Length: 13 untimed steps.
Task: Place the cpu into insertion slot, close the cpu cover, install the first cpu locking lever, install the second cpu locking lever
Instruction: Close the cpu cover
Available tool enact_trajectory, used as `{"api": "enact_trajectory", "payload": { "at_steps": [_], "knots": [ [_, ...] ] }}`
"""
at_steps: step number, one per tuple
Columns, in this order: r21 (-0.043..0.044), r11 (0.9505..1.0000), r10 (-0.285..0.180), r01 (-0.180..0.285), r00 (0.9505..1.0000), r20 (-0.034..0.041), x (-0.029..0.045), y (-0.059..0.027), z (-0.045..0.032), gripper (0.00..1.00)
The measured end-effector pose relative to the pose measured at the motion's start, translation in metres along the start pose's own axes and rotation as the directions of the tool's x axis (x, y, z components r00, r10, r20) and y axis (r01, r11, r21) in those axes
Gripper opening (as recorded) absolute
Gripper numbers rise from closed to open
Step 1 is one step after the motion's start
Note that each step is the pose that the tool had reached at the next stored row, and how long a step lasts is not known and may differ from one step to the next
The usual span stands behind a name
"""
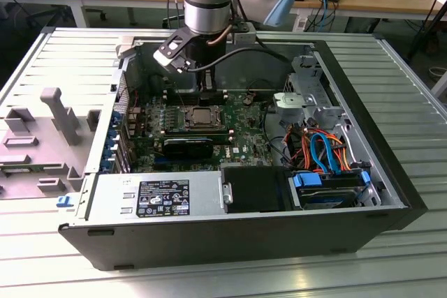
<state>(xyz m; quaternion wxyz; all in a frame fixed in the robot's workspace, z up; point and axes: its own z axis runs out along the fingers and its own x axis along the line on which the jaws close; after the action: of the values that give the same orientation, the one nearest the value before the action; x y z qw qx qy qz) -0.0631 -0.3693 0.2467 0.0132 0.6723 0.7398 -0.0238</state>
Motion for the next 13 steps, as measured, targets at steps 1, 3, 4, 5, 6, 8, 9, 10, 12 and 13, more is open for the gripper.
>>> {"api": "enact_trajectory", "payload": {
  "at_steps": [1, 3, 4, 5, 6, 8, 9, 10, 12, 13],
  "knots": [
    [0.0, 1.0, 0.0, 0.0, 1.0, 0.0, 0.0001, -0.0008, 0.0001, 0.11],
    [0.0, 1.0, 0.0, 0.0, 1.0, 0.0, 0.0002, -0.0018, 0.0002, 0.11],
    [0.0, 1.0, 0.0, 0.0, 1.0, -0.0001, 0.0002, -0.0024, 0.0003, 0.11],
    [0.0, 1.0, 0.0, 0.0, 1.0, -0.0001, 0.0003, -0.0031, 0.0004, 0.11],
    [0.0, 1.0, 0.0, 0.0, 1.0, 0.0, 0.0003, -0.0035, 0.0004, 0.11],
    [0.0, 1.0, 0.0, 0.0, 1.0, 0.0, 0.0004, -0.0044, 0.0005, 0.11],
    [-0.0001, 1.0, 0.0, 0.0, 1.0, 0.0, 0.0004, -0.0049, 0.0006, 0.11],
    [0.0, 1.0, 0.0, 0.0, 1.0, 0.0, 0.0005, -0.0052, 0.0006, 0.11],
    [0.0, 1.0, 0.0, 0.0, 1.0, -0.0001, 0.0005, -0.006, 0.0008, 0.11],
    [0.0, 1.0, 0.0, 0.0, 1.0, 0.0, 0.0005, -0.0063, 0.0008, 0.11]
  ]
}}
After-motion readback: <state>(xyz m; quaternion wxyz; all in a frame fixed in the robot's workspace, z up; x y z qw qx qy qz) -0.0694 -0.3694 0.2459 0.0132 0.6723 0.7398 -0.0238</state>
